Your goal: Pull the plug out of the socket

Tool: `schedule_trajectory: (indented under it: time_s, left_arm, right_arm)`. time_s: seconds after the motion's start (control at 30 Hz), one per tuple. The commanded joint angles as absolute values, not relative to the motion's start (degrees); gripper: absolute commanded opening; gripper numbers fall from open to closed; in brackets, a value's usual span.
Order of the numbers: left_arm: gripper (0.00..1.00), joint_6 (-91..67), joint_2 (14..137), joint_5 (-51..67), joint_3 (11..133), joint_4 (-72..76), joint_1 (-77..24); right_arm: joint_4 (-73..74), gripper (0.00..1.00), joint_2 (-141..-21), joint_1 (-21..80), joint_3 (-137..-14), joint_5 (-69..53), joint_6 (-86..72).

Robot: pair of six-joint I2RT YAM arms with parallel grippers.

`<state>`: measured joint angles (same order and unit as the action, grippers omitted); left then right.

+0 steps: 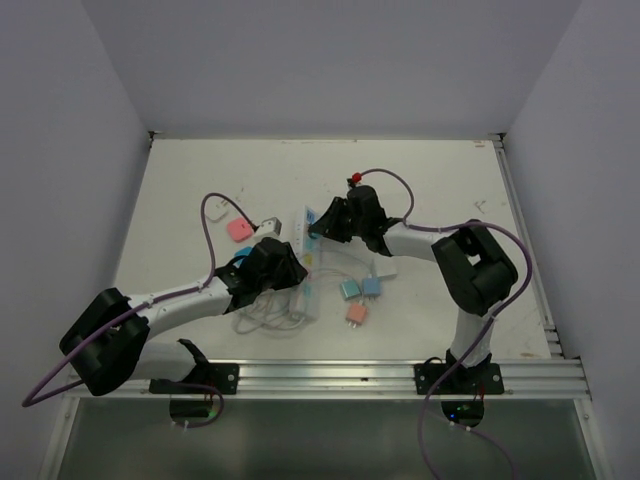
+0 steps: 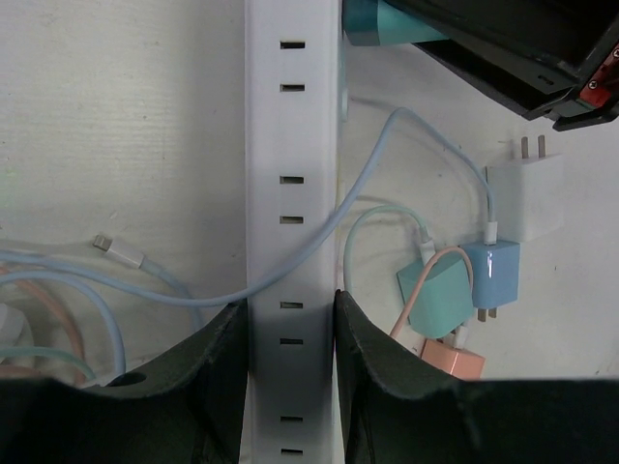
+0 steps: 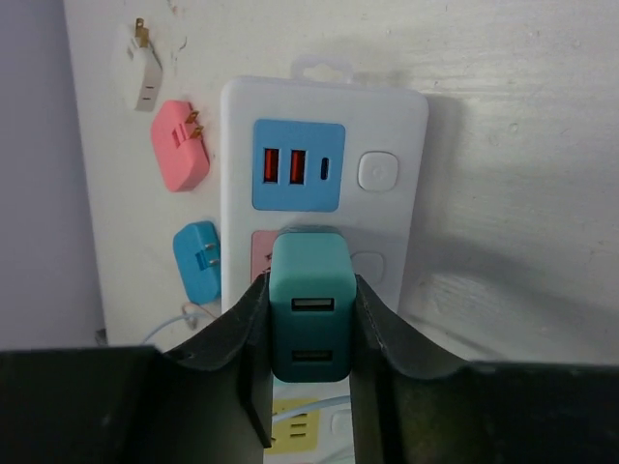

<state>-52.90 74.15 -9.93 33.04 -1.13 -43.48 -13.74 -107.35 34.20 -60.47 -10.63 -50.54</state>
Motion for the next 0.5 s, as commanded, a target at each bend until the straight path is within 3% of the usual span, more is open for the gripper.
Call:
schedule_trajectory:
  time_s: [0.0,0.1,0.47]
  left_arm:
    - [0.00,-51.9,75.0,-10.8,31.7,-5.4,-43.4]
    - [0.00,-53.6,75.3,-11.9,31.6,-7.0,-43.4]
    - [0.00,-64.1,74.3,-20.1,31.5,-17.1,-43.3]
  right_arm:
    - [-19.4,0.20,-107.2,33.3,-59.2,-13.6,-52.3]
    - [-20.9,0.00,-106.4,31.9,-57.9,-14.9,-52.9]
    - [-26.7,0.00,-102.6,28.7,-51.9,-18.0,-54.4]
